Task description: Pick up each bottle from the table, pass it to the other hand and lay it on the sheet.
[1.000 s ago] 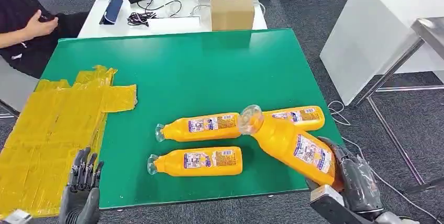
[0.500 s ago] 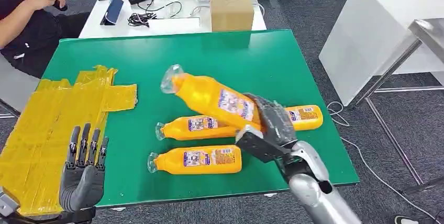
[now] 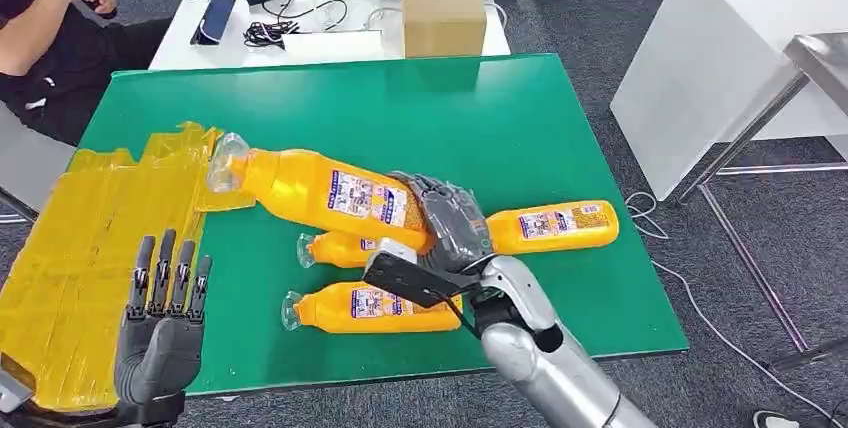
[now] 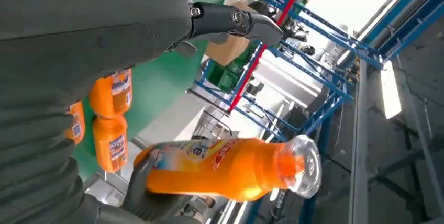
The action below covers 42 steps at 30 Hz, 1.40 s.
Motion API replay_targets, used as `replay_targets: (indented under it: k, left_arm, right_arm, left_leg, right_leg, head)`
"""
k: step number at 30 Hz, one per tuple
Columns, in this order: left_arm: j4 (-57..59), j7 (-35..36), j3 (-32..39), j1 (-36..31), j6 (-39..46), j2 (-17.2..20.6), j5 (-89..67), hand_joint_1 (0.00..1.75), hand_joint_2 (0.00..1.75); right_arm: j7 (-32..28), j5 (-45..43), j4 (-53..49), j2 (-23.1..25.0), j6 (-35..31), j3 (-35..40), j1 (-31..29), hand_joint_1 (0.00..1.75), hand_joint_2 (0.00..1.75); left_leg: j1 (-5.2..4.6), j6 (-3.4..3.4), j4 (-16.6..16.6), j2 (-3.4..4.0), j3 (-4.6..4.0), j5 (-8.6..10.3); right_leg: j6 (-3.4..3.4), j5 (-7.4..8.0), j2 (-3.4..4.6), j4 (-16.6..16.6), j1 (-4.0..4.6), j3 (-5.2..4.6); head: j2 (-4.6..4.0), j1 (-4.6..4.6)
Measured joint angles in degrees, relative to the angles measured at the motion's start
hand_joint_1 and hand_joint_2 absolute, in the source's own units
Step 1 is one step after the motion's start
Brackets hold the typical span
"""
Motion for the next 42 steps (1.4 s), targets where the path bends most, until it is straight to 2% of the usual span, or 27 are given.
replay_targets:
  k: [7, 13, 22, 27, 42]
  left_arm:
    - [1.16, 0.15, 0.00, -0.63, -0.41, -0.46, -0.09, 0.00, 1.75]
    - [1.90, 0.09, 0.24, -1.16, -0.26, -0.81, -0.42, 0.00, 1.75]
    - [2.58, 0.35, 0.42, -2.12, 0.74, -1.36, -0.44, 0.00, 1.75]
    - [2.56, 0.33, 0.59, -2.17, 1.33, -1.40, -0.33, 0.00, 1.75]
    - [2.43, -0.59, 5.72, -2.05, 2.32, -2.03, 1.27, 0.00, 1.75]
  right_arm:
    - [0.79, 0.09, 3.49, 3.86, -0.98, 2.79, -1.97, 1.66, 1.75]
    - [0.79, -0.31, 6.56, 6.25, -1.31, 4.76, -2.89, 1.45, 1.75]
    - [2.71, 0.39, 13.77, 11.58, -1.92, 7.72, -6.90, 1.50, 1.75]
    - [3.13, 1.62, 18.16, 14.18, -1.69, 10.92, -7.76, 1.47, 1.75]
    - [1.20, -1.79, 22.57, 16.57, 4.44, 20.87, -10.78, 1.47, 1.75]
  left_leg:
    - [0.00, 0.00, 0.00, 0.01, 0.00, 0.00]
    - [0.00, 0.00, 0.00, 0.01, -0.01, 0.00]
    - [0.02, -0.01, 0.00, 0.01, -0.01, 0.01]
    - [0.05, -0.01, 0.00, 0.00, -0.03, 0.01]
    - [0.06, -0.04, -0.01, -0.06, -0.06, 0.04]
  right_leg:
    - [0.00, 0.00, 0.01, 0.00, 0.00, -0.02]
    - [0.00, 0.00, 0.00, 0.00, -0.01, -0.01]
    - [-0.01, 0.00, 0.00, 0.01, 0.01, -0.02]
    - [-0.01, -0.01, 0.00, 0.02, 0.02, -0.03]
    - [-0.01, -0.01, -0.03, 0.02, 0.01, -0.06]
  head:
    - [0.00, 0.00]
    - [0.00, 0.00]
    - [0.00, 0.00]
    - [0.00, 0.00]
    - [0.00, 0.02]
